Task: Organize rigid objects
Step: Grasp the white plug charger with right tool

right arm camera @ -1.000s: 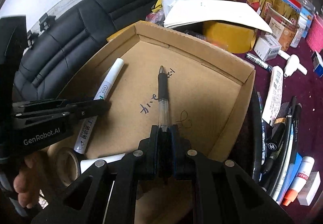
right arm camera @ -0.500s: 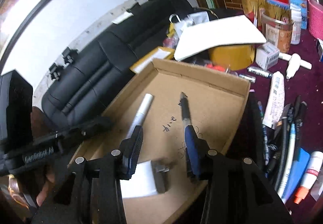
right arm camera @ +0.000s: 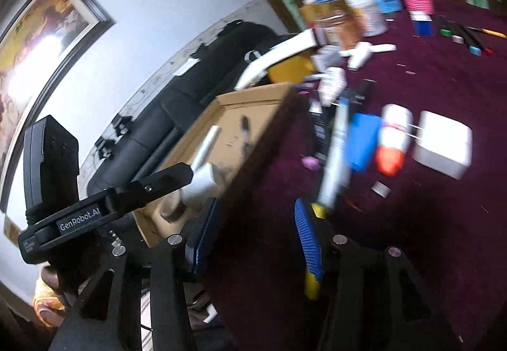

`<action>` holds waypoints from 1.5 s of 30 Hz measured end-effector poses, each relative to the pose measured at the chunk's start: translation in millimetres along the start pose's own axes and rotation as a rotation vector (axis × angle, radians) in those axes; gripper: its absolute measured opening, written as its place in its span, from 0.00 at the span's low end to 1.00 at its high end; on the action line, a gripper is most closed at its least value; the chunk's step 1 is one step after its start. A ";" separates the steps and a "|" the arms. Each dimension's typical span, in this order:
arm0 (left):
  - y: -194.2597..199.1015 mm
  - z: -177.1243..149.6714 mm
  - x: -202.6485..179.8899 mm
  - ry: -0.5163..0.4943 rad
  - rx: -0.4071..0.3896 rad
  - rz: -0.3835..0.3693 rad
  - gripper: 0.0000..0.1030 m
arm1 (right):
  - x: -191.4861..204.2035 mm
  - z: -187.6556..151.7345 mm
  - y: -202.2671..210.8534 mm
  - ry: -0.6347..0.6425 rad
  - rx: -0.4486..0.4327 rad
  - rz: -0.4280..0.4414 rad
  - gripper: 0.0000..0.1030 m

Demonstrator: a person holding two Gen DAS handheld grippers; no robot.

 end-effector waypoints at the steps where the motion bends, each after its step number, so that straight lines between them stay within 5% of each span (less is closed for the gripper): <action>1: -5.3 -4.9 -2.5 -0.007 0.024 0.013 0.39 | -7.8 -5.2 4.6 -0.019 0.008 -0.011 0.46; 6: -28.2 -22.0 -15.8 -0.018 0.150 -0.013 0.39 | -28.7 -14.6 10.0 -0.054 0.029 -0.069 0.46; 13: -29.8 -23.4 -17.6 -0.009 0.146 -0.004 0.39 | -45.4 -0.7 2.0 -0.072 0.061 -0.092 0.46; 18: -34.6 -22.7 -12.1 0.019 0.168 0.007 0.39 | -66.5 38.1 28.5 -0.050 0.007 -0.135 0.46; 24: -43.7 -19.3 -23.4 0.012 0.180 0.006 0.39 | -84.9 75.0 21.5 0.081 0.137 -0.110 0.46; 33: -58.6 -9.4 -59.6 -0.054 0.196 -0.018 0.39 | -130.7 63.4 2.5 0.103 0.134 -0.230 0.46; 39: -72.1 -7.5 -69.1 -0.038 0.228 -0.040 0.39 | -139.2 62.9 3.0 0.075 0.146 -0.238 0.55; 45: -76.8 -9.1 -71.3 -0.015 0.244 -0.059 0.39 | -130.5 49.1 0.3 0.137 0.260 -0.196 0.56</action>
Point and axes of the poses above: each gripper's, at about its wrist camera, not at the fingertips, and y roughly against the way its jaws point, x to its left, z to its top, the point moved 4 cm from there along -y, roughly the way its jaws point, and after that the axes turned 13 degrees about y, right-handed, at the moved point
